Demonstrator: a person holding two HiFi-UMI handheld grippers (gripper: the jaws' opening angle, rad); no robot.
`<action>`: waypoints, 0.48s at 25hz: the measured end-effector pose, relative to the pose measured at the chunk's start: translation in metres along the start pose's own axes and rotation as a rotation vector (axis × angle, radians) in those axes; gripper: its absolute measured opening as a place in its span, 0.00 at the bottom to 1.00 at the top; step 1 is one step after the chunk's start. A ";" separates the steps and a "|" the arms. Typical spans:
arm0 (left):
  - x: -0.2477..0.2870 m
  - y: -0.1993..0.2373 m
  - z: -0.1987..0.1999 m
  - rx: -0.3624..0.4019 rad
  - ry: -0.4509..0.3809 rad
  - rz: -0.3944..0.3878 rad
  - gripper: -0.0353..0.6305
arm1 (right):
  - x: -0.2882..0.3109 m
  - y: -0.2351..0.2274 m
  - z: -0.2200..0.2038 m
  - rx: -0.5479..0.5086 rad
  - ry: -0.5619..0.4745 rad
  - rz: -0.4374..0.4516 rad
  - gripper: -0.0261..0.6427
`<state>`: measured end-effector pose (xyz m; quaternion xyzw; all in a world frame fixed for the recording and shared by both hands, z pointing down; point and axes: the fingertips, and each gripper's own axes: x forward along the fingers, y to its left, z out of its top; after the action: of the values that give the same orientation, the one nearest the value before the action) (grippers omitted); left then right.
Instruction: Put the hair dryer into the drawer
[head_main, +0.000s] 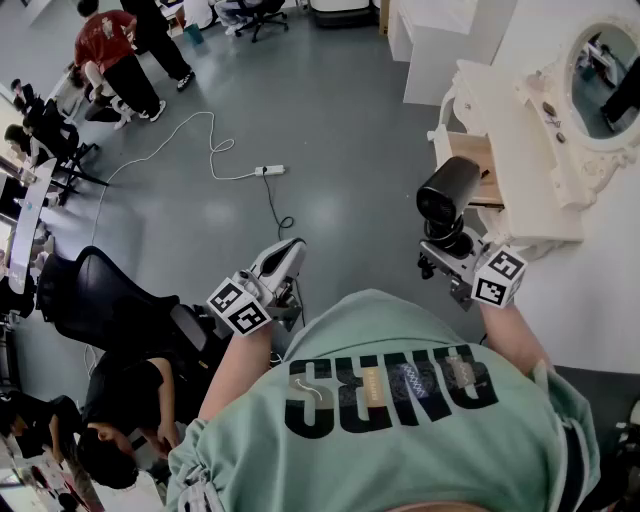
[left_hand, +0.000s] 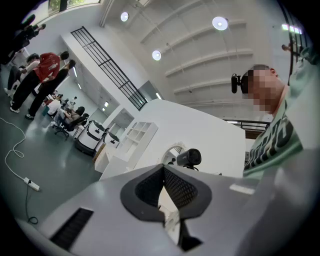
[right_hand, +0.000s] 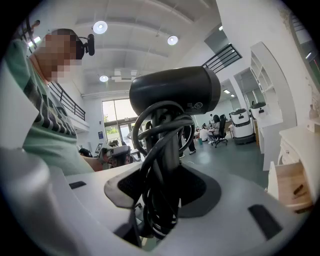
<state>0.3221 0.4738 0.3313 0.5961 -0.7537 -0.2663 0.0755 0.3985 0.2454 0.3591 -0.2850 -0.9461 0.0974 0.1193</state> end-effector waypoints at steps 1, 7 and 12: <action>0.000 0.000 0.001 0.001 0.000 -0.002 0.06 | 0.002 0.003 0.004 -0.003 0.001 -0.001 0.30; 0.000 0.002 0.002 0.002 0.002 -0.009 0.06 | 0.006 0.005 0.009 -0.008 0.003 -0.003 0.30; -0.001 0.004 0.000 -0.003 0.002 -0.013 0.06 | 0.008 0.006 0.008 -0.008 0.001 -0.008 0.30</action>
<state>0.3188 0.4759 0.3334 0.6011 -0.7494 -0.2671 0.0753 0.3928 0.2543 0.3517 -0.2819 -0.9475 0.0930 0.1192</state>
